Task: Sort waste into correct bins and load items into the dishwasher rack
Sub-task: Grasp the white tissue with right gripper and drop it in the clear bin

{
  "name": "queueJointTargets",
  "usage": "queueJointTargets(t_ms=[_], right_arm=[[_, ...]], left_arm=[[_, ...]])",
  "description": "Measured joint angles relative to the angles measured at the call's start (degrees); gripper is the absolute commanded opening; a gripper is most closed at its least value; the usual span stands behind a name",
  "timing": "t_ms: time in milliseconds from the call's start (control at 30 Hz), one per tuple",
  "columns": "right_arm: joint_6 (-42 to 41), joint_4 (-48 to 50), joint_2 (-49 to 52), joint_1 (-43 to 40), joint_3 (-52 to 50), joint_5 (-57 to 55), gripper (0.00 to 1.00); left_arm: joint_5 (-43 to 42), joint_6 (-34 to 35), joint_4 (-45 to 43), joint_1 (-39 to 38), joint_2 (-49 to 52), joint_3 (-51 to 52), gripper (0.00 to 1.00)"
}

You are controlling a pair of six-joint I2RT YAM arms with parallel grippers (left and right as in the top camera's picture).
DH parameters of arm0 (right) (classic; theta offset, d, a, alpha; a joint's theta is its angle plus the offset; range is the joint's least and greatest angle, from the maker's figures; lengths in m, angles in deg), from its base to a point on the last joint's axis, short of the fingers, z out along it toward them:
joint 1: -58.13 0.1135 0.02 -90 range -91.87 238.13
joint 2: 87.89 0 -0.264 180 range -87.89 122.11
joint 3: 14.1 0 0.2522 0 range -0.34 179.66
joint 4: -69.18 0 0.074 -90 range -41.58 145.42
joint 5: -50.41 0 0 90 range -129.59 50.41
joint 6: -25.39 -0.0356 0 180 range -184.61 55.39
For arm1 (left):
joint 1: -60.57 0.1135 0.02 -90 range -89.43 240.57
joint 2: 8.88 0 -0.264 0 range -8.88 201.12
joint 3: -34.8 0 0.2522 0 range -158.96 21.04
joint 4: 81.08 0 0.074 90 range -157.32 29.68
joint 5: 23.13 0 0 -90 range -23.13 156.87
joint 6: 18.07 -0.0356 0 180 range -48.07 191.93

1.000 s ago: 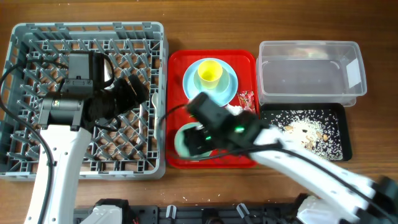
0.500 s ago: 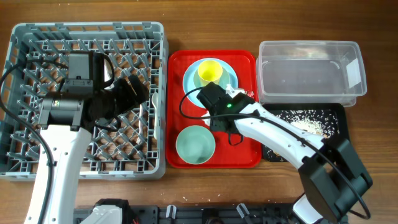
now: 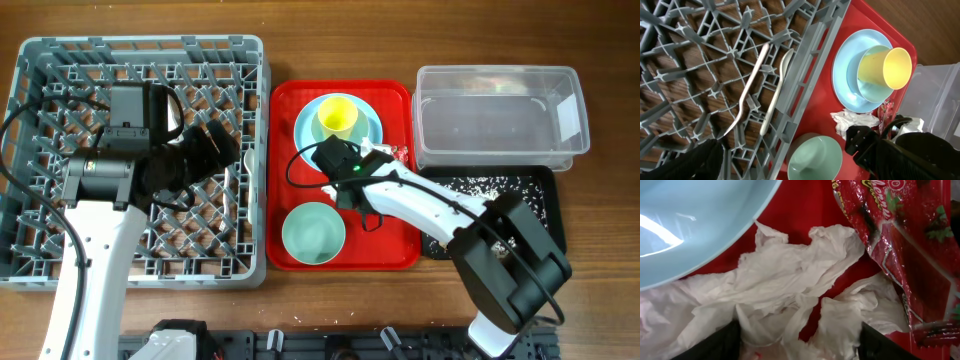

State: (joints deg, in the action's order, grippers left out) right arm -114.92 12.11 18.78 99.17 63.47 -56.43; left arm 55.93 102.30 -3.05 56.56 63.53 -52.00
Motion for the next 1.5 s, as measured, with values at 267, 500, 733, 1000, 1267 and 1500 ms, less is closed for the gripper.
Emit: queueJointTargets(t_ms=[267, 500, 733, 1000, 1267, 1500], right_arm=[[-0.2, 3.1, 0.0, 0.0, 0.0, 0.3, 0.61], [-0.7, 3.9, 1.6, -0.3, 0.7, 1.0, 0.62], [-0.7, 4.0, 1.8, -0.6, 1.1, 1.9, 0.65], [0.9, 3.1, 1.7, -1.2, 1.5, 5.5, 0.04], [9.7, -1.5, -34.0, -3.0, 1.9, 9.0, 0.04], [9.7, -5.5, -39.3, -24.1, 1.9, -6.2, 0.07]], left_arm=[[0.0, 0.0, 0.0, 0.0, 0.0, 0.0, 1.0], [0.0, 0.0, 0.0, 0.0, 0.0, 0.0, 1.0], [0.0, 0.0, 0.0, 0.0, 0.0, 0.0, 1.0], [0.0, 0.0, 0.0, 0.0, 0.0, 0.0, 1.0], [0.0, 0.0, 0.0, 0.0, 0.0, 0.0, 1.0], [0.0, 0.0, 0.0, 0.0, 0.0, 0.0, 1.0]])
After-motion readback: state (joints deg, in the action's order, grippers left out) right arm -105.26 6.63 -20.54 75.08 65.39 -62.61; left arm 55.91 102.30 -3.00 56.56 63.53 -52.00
